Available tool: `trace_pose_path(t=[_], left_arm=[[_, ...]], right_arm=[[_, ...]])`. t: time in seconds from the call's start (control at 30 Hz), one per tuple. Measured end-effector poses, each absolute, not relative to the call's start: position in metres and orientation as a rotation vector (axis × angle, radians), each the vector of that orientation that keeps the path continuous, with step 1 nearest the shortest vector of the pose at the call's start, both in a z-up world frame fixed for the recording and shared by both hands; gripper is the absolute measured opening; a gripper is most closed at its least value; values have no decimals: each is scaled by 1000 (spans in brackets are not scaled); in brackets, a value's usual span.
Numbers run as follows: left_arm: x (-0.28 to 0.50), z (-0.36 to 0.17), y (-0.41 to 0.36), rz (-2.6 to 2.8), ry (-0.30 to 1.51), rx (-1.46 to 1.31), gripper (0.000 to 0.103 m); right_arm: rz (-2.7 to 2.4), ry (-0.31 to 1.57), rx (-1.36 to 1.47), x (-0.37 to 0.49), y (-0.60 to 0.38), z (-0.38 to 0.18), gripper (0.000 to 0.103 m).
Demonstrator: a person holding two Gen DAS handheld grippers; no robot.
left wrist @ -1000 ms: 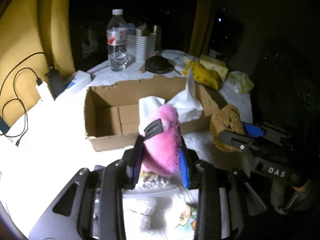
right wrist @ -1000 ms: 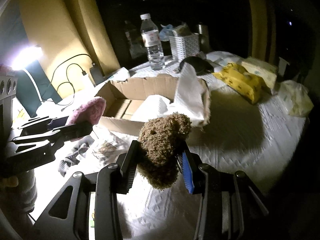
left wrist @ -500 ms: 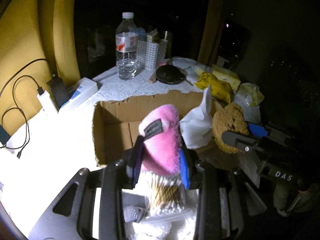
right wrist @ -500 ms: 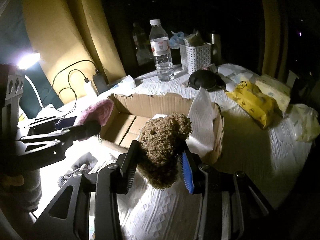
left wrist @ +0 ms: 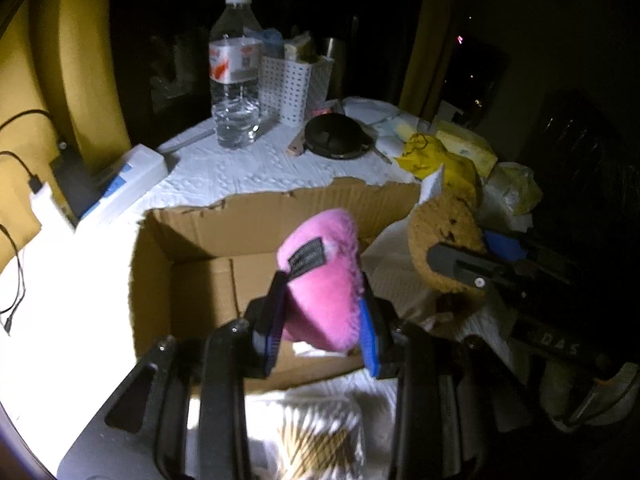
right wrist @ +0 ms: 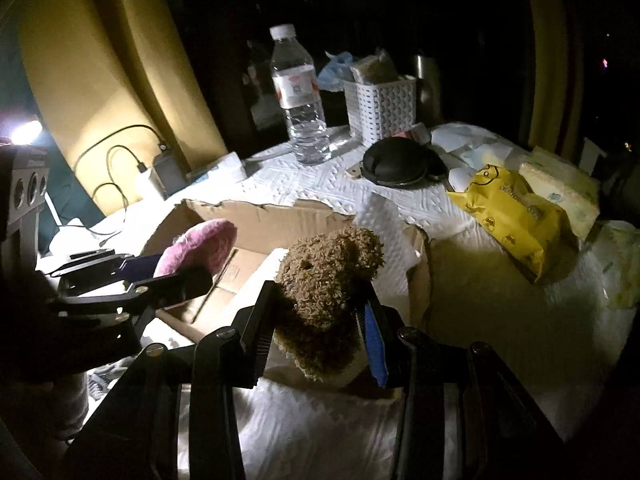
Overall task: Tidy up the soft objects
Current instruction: 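Carry the teddy bear and pink plush toward the box and lower them in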
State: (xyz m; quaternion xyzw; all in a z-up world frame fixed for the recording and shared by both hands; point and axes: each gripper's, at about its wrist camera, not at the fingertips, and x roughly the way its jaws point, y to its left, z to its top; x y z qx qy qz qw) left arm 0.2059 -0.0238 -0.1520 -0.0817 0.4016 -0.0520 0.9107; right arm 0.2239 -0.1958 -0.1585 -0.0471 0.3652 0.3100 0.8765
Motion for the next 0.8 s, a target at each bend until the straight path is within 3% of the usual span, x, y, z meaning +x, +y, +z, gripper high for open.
trace_pose_path(t=[0.43,0.63,0.73,0.8], left_arm=[[243,-190,-41,-87,918,-164,34],[244,-191,-38,-70,940,-173,41],[240,-188,-36,-67,939,-170,42],[237,-186,-33,-64,938,-180,52]], right_arm=[[662,795,-107,254,-189,-187,42],[658,799,-106,255,-189,-186,47],[645,790,-112,253,-190,-182,57],[638,781,-111,251,-192,-177,62]])
